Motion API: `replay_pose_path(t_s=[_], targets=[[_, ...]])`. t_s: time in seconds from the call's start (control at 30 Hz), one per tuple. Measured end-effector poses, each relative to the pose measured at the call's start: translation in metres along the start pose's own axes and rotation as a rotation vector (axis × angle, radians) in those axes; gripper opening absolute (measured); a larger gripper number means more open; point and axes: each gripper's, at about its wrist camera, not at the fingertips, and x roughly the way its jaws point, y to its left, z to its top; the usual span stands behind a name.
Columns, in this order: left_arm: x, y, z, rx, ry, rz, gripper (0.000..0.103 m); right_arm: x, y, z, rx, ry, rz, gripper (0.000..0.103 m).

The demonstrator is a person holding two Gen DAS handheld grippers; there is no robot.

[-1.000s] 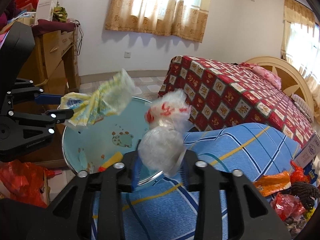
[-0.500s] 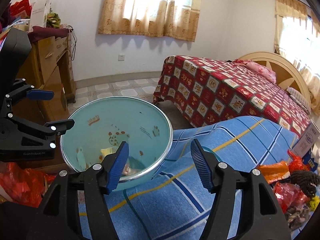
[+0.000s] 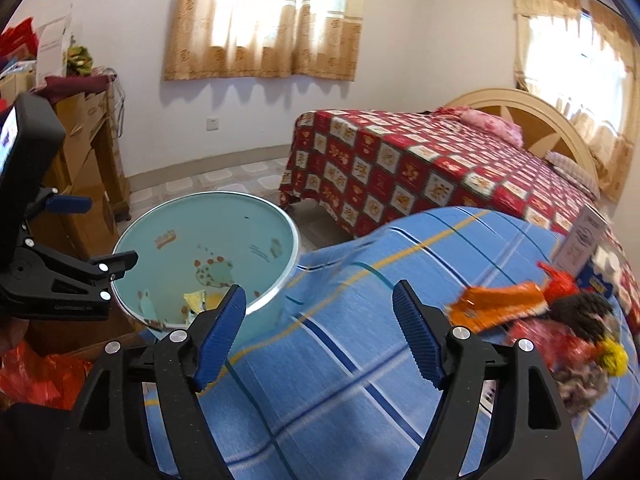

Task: Collect trash
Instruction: 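Carry both plastic bags over the blue bin and open both tools, then grasp the yellow bag with the right tool while the left tool grasps the black net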

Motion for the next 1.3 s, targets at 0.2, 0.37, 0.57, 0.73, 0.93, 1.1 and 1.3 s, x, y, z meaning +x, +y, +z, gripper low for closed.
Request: replay_pose_path(t_s=[0.2,0.37,0.57,0.73,0.93,1.1,1.3], targets=[[0.002,-0.032,-0.007,0.065,0.012,-0.033,0.086,-0.040,-0.041,-0.027,0.091,-0.001,-0.092,0.077],[-0.004,-0.056,-0.007,0.101,0.001,-0.053,0.086,-0.079,-0.096,-0.057,0.216,-0.011,-0.222,0.077],[-0.019,-0.069,0.006,0.095,-0.045,-0.064,0.086,-0.102,-0.157,-0.087,0.351,0.002,-0.346,0.077],[-0.033,-0.088,0.018,0.105,-0.082,-0.095,0.086,-0.111,-0.189,-0.104,0.410,0.002,-0.411,0.077],[-0.057,-0.134,0.046,0.134,-0.147,-0.166,0.086,-0.110,-0.220,-0.098,0.455,-0.023,-0.447,0.076],[-0.075,-0.175,0.080,0.140,-0.217,-0.228,0.086,-0.093,-0.241,-0.072,0.445,-0.033,-0.459,0.076],[-0.081,-0.211,0.109,0.123,-0.232,-0.293,0.086,-0.050,-0.270,-0.077,0.497,0.125,-0.360,0.047]])
